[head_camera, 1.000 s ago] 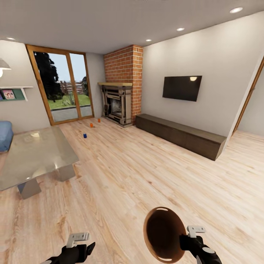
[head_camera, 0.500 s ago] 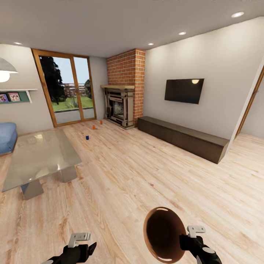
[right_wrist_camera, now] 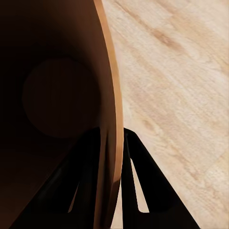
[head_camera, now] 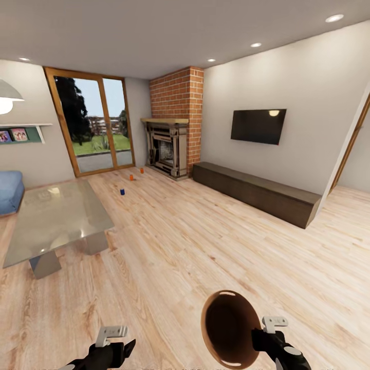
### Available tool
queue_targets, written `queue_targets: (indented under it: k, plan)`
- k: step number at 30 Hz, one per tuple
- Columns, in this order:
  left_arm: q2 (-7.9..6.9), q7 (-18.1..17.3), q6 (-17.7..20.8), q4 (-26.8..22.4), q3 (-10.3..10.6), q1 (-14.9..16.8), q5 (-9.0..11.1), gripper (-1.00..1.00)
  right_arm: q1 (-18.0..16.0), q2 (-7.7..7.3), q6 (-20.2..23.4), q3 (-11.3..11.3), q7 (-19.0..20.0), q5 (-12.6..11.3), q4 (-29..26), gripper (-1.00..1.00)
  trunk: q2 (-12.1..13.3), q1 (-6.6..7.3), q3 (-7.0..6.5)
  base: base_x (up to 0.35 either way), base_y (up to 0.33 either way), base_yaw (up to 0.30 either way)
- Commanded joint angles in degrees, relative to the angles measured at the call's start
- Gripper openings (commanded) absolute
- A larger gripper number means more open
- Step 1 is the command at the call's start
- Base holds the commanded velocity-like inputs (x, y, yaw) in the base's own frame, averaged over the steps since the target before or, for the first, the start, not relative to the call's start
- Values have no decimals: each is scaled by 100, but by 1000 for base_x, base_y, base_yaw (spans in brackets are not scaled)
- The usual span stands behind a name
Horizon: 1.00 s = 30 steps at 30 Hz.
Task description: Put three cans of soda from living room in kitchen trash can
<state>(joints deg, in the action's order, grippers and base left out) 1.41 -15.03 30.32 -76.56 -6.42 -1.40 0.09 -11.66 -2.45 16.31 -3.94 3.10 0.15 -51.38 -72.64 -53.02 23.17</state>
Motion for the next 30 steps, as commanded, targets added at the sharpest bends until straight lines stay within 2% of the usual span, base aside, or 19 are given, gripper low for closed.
queue_targets:
  k: [1,14,22,30]
  plan:
    - [0,0,0,2,0,0,0,100,-3,0,0,-1,41,-33,-9,-100,-1,0,8,0,0,0]
    - [0,0,-18,50,2,0,0,100,-3,7,-4,-1,33,-33,-10,-100,-1,0,52,0,0,0]
    - [-2,0,-25,57,2,0,0,100,-3,4,-5,-1,35,-33,-11,-100,320,176,-90,0,0,0]
    - [-5,-1,-320,197,-8,-5,14,100,-3,7,-5,-1,32,-33,-7,-100,320,176,-90,18,0,0]
